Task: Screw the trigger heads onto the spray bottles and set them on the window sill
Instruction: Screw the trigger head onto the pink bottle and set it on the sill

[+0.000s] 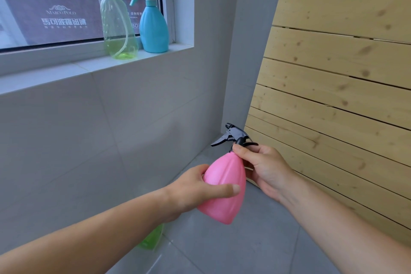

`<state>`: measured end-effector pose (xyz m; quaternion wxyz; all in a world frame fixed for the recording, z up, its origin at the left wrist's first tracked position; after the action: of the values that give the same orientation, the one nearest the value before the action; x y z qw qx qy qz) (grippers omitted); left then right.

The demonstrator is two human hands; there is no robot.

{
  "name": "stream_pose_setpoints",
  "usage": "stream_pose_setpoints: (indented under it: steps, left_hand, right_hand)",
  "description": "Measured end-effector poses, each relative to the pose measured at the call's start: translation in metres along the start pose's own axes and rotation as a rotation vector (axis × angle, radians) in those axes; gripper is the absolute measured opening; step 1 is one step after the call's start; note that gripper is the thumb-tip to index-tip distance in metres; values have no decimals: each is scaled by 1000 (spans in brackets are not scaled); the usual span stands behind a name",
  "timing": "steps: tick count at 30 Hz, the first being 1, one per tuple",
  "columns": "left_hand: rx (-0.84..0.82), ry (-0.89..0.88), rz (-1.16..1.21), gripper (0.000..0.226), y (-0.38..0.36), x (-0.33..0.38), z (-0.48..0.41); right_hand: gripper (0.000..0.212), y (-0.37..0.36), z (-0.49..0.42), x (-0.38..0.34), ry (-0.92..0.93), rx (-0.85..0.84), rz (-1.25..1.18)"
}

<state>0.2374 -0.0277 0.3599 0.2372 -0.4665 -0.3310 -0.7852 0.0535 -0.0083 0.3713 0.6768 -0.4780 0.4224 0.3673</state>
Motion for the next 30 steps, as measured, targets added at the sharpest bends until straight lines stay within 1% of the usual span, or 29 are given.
stream_pose_setpoints:
  steps: [2,5,9,12,14,17,20,22,24,27,28,30]
  left_hand:
    - [4,7,11,86,-3,0,1]
    - [-32,5,43,81,-6,0,3]
    - [-29,16,-15,65,-5,-1,2]
    - [-81,56,58,63,-2,-3,0]
    - [-78,42,62,67,-2,-2,0]
    - [19,31,-42,73,-4,-1,-1]
    - [93,43,-156,89,-7,-2,-2]
    - [79,45,-160,96,-9,-3,-2]
    - [9,52,-66,89,-10,-3,0]
    - [-73,59,28,65,-8,-2,2]
    - [-75,54,34,61,-7,-2,1]
    - [-45,38,23,67,-7,-2,1]
  right_hand:
    - [12,-1,0,1,5,4,-12]
    - [12,-1,0,1,14,9,11]
    - [14,1,0,0,-4,0,44]
    - [15,2,0,0,-10,1,66]
    - [14,1,1,0,-13,6,77]
    - [13,-1,1,1,-20,-2,73]
    - [14,-3,2,2,-2,9,64]
    - [13,-3,3,1,10,19,69]
    - [12,-3,3,1,7,33,82]
    - [14,-1,3,1,-9,42,110]
    - [15,-1,3,2,-12,44,111]
    - [14,-1,3,2,-10,48,101]
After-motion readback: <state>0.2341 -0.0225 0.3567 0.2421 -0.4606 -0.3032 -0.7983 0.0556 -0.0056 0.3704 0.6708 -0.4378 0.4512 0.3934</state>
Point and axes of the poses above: each hand's wrist, its own z-axis away from the middle knuckle, its own y-axis out of the back of the hand, x = y × z, the point moved 1 cm from there along -z, towards the middle knuckle, and after that the axes turned 9 degrees about -z, right-handed, at the moved point
